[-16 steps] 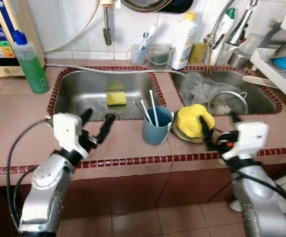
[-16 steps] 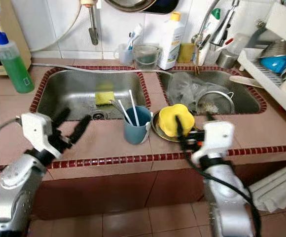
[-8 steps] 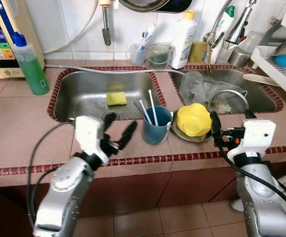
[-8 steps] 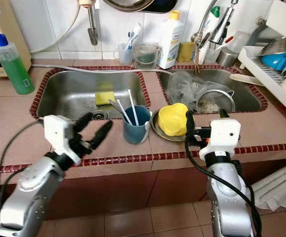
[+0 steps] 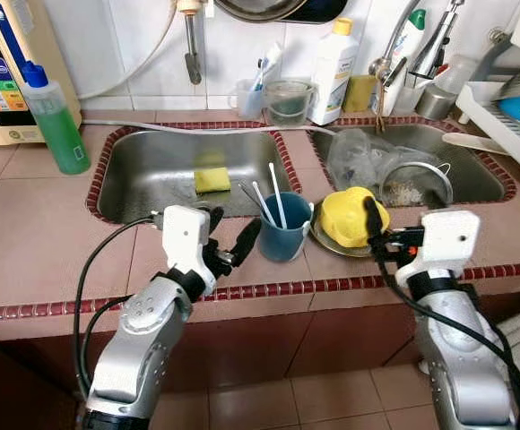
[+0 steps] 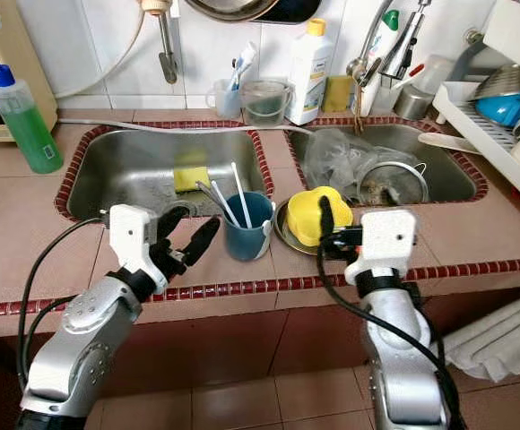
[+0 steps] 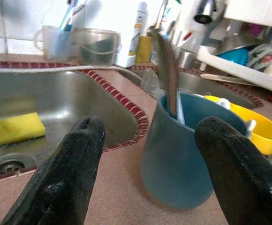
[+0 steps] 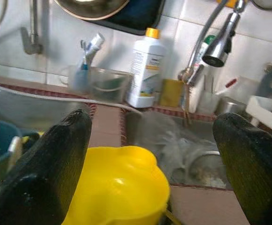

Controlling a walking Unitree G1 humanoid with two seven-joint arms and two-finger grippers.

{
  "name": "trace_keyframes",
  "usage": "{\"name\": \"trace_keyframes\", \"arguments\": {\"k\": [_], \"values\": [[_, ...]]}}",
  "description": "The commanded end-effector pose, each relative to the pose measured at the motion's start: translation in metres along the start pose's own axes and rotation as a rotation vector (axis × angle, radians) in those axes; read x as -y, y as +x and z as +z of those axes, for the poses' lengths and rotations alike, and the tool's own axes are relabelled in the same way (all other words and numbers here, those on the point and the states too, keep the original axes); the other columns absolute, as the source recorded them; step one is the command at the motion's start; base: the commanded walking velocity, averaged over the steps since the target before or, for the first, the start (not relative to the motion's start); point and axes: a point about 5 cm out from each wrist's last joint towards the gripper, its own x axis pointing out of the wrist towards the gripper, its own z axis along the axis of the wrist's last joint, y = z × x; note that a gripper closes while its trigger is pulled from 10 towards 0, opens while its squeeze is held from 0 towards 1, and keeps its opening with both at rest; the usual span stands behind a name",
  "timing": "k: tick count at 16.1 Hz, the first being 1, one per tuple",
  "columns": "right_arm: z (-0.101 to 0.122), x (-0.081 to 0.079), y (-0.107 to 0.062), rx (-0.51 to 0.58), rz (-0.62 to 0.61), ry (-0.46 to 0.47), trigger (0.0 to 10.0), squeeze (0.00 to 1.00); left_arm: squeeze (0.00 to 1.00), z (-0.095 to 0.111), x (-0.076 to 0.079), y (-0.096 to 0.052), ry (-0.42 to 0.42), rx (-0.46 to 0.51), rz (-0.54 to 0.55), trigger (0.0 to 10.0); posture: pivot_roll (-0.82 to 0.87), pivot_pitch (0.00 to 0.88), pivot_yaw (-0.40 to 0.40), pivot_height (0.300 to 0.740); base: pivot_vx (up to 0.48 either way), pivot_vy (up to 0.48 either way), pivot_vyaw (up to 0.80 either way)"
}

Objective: Kitchen organization

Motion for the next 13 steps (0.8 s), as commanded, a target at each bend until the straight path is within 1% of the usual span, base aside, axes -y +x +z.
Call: {"name": "trace_keyframes", "arguments": {"k": [1,4,9,10,13], "values": [[0.007,-0.001,-0.001,0.03,0.014,0.001,10.0,0.0,0.0,0.001,0.002,0.005,0.011,-0.009,0.0,10.0,-0.08,0.004,0.02,0.74,0.0,0.0,0.0],[0.007,-0.004,-0.001,0.029,0.028,0.0,10.0,0.0,0.0,0.005,0.006,0.012,-0.018,0.009,-0.005,10.0,-0.08,0.003,0.017,0.74,0.0,0.0,0.0],[0.007,-0.007,-0.001,0.031,0.042,0.0,10.0,0.0,0.0,0.012,0.014,0.022,-0.029,0.035,-0.042,10.0,-0.09,0.004,0.018,0.74,0.0,0.0,0.0],[0.007,-0.007,-0.001,0.032,0.041,-0.001,10.0,0.0,0.0,0.015,0.015,0.025,-0.058,0.043,-0.046,10.0,-0.09,0.004,0.019,0.74,0.0,0.0,0.0],[0.007,-0.009,-0.002,0.032,0.039,0.0,10.0,0.0,0.0,0.017,0.017,0.031,-0.083,0.038,-0.036,10.0,-0.09,0.008,0.023,0.74,0.0,0.0,0.0]]}}
